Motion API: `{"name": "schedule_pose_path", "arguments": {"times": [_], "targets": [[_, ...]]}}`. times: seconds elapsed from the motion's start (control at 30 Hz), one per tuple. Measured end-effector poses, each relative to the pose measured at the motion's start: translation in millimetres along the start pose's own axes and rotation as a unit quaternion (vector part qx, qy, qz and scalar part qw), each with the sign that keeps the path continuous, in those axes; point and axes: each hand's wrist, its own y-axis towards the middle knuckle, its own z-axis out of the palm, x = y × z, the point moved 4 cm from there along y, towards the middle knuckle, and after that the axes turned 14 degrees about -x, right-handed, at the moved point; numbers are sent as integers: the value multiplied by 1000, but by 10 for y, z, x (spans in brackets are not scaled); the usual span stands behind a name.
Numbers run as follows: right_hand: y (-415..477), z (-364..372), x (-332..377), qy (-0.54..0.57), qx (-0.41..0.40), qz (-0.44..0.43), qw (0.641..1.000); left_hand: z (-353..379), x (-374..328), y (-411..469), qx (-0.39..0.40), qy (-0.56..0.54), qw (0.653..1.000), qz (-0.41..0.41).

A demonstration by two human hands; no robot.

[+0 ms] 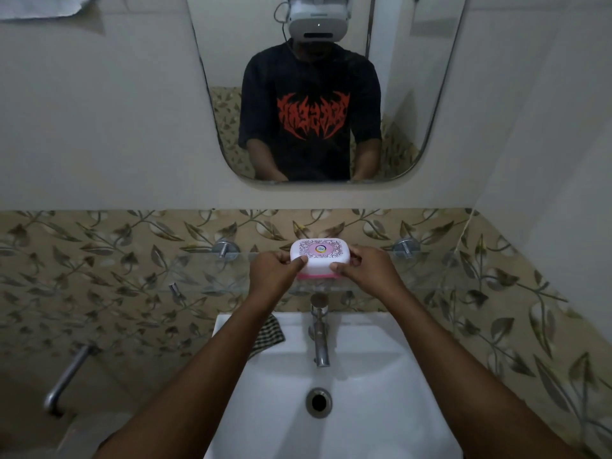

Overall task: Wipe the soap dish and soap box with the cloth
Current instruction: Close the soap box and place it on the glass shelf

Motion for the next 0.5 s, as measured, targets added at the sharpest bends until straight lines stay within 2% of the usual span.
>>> {"name": "schedule_pose_path", "arguments": {"times": [0.1,0.17,0.3,0.4,0.5], "targets": [[5,-51,20,-18,-29,29,999,-80,39,-18,-38,-32,998,-24],[-49,-120,83,-23,-82,34,996,-230,30,-94,-91,-49,995,-11],[-382,-201,349,77,-205,-30,975,-568,128,-376,-163,-82,983,31],[-666,-64,486,121,-219,-104,963,-709,437,-543,-191,-99,977,6],[-882,267,510,121,-192,-150,962,-764,866,-640,-219,-105,969,-52]]}}
